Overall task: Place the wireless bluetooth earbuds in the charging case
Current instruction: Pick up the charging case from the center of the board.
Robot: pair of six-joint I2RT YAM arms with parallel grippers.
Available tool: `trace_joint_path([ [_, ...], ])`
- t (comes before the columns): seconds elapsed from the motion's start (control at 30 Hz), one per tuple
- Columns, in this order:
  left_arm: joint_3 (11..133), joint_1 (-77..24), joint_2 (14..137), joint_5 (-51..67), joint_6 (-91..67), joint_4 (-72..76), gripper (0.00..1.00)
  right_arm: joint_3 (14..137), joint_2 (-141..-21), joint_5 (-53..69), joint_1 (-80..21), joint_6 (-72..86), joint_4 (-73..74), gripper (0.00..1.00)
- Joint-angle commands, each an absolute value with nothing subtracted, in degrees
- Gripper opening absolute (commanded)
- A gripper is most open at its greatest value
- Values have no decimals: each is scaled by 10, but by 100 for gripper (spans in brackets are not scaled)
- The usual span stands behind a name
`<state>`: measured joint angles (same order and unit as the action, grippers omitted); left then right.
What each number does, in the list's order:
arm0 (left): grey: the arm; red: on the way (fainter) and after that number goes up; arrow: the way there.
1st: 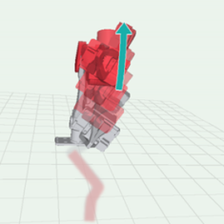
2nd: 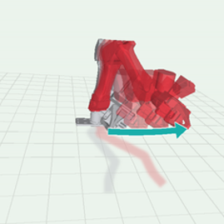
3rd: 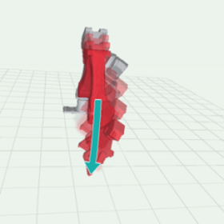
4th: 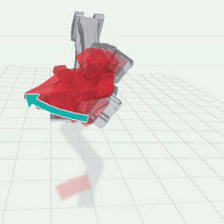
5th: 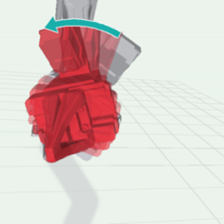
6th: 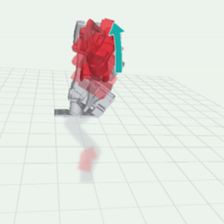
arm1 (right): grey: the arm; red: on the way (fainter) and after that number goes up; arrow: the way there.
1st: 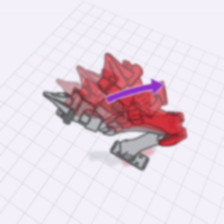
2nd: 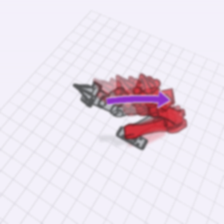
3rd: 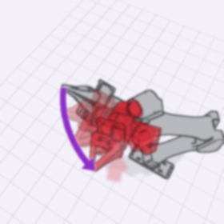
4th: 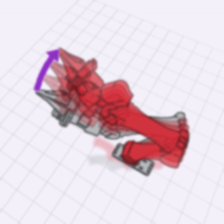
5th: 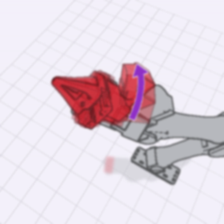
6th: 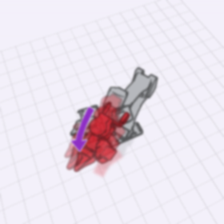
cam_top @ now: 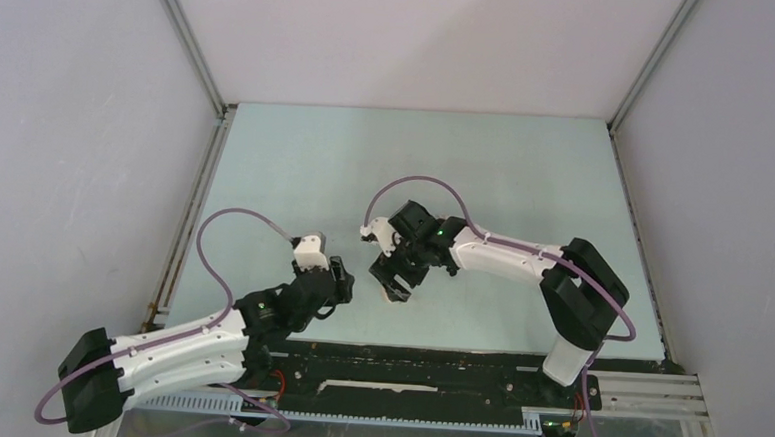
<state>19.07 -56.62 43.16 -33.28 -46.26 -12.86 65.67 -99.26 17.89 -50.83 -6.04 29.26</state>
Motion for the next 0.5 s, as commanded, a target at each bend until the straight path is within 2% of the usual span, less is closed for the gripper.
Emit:
trace_joint_path([
  [0.0, 183, -567, 432, -382, -465, -150, 62, 692, -1018, 84, -526, -18, 262, 82],
  [0.1, 177, -567, 425, -385, -473, -152, 62, 710, -1040, 67, -535, -3, 270, 99],
  [0.13, 177, -567, 423, -386, -474, -153, 62, 715, -1046, 70, -539, -3, 272, 100],
  [0.33, 174, -567, 413, -393, -476, -162, 62, 728, -1072, 35, -564, -8, 277, 100],
  [0.4, 175, -567, 413, -393, -476, -162, 62, 727, -1079, 16, -567, -11, 281, 94],
  [0.47, 174, -567, 414, -393, -475, -159, 62, 724, -1079, 10, -566, -7, 282, 83],
])
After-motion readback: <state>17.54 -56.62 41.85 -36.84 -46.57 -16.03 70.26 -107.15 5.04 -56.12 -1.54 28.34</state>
